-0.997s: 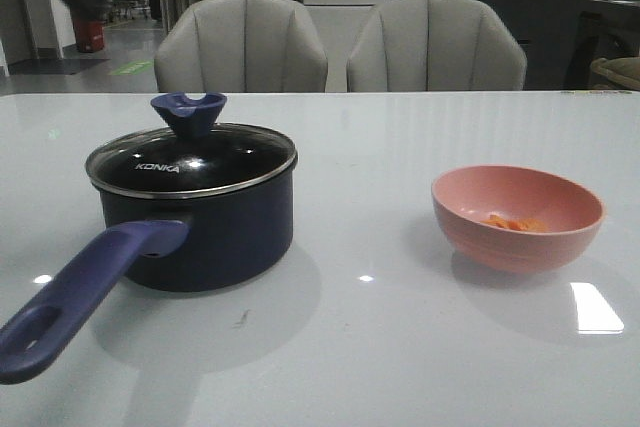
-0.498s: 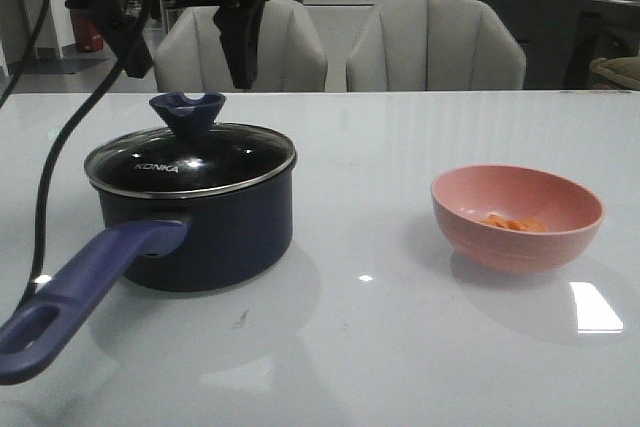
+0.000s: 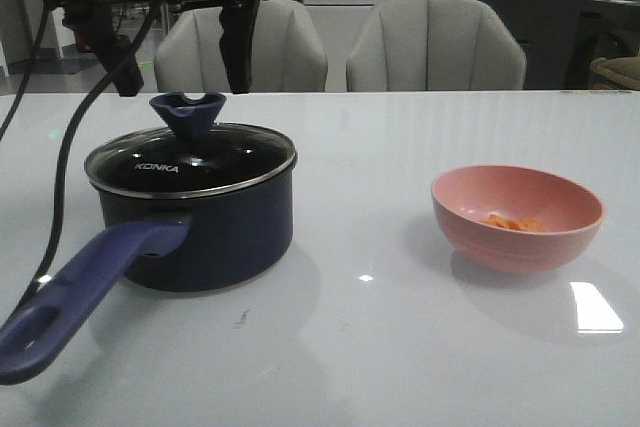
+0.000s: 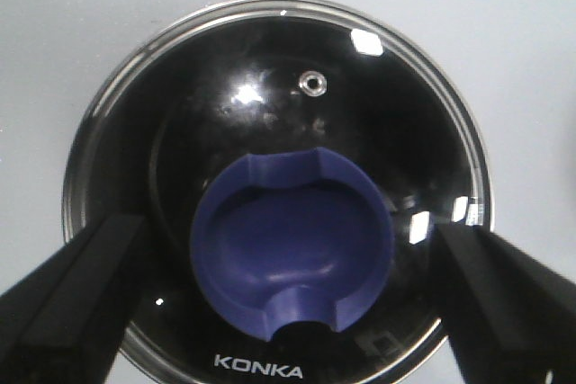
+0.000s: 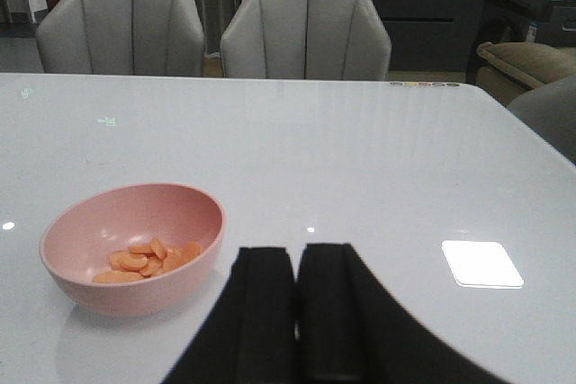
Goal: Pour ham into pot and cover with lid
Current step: 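Lower the left gripper onto the purple knob of the glass lid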
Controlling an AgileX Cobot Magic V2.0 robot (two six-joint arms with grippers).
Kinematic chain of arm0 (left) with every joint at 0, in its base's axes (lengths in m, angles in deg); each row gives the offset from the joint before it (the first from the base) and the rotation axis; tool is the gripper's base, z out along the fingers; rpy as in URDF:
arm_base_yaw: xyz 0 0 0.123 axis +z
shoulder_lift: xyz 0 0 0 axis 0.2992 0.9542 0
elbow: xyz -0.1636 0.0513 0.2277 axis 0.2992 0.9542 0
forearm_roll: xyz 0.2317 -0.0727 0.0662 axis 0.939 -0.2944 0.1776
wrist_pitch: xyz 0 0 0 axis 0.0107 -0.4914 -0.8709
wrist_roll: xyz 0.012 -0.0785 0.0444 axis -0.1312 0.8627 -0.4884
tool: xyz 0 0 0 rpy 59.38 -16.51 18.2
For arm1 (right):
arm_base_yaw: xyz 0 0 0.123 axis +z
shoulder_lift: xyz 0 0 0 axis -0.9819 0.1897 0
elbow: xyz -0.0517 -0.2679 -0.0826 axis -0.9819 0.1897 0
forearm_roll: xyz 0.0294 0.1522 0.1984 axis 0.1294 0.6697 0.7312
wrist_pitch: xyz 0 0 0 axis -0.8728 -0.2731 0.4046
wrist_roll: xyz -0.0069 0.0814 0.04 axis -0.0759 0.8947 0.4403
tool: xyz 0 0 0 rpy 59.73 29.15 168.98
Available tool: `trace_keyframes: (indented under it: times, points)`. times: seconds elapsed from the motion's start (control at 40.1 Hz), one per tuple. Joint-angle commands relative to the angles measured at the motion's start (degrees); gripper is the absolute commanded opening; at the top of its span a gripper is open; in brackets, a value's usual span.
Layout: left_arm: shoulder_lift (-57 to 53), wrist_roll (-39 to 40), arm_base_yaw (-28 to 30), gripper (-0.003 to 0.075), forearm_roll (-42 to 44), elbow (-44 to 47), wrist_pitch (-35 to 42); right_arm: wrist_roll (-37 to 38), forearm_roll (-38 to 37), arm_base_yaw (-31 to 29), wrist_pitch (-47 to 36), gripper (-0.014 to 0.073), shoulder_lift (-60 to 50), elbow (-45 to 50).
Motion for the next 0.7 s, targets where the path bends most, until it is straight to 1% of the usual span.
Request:
trace_keyframes:
  times: [0.0,0.174,0.548,0.598,0.673]
  points:
    - [-2.55,0.72,0.41,0.0636,-0.65,-1.88,0.57,0.23,-0.83,-0.17,-4.85,0.0148,-1.18,-0.30]
    - [-1.91,0.72,0.53,0.0636,-0.65,-1.88,1.69,0.23,-0.83,-0.17,-4.85,0.0148,-1.18,-0.30]
    - [2.06,0.19,0.53,0.0635,-0.73,-1.88,-0.46,0.23,-0.83,-0.17,-4.85,0.0148,-1.18,-0.30]
    - [2.16,0.19,0.53,0.0622,-0.73,-1.88,-0.30,0.23,-0.83,-0.17,-4.85,0.0148,-1.18,-0.30]
    - [2.16,0.19,0.53,0.0555,-0.73,-1.88,0.10,0.23,-0.83,-0.17,-4.85,0.0148,-1.18,-0.30]
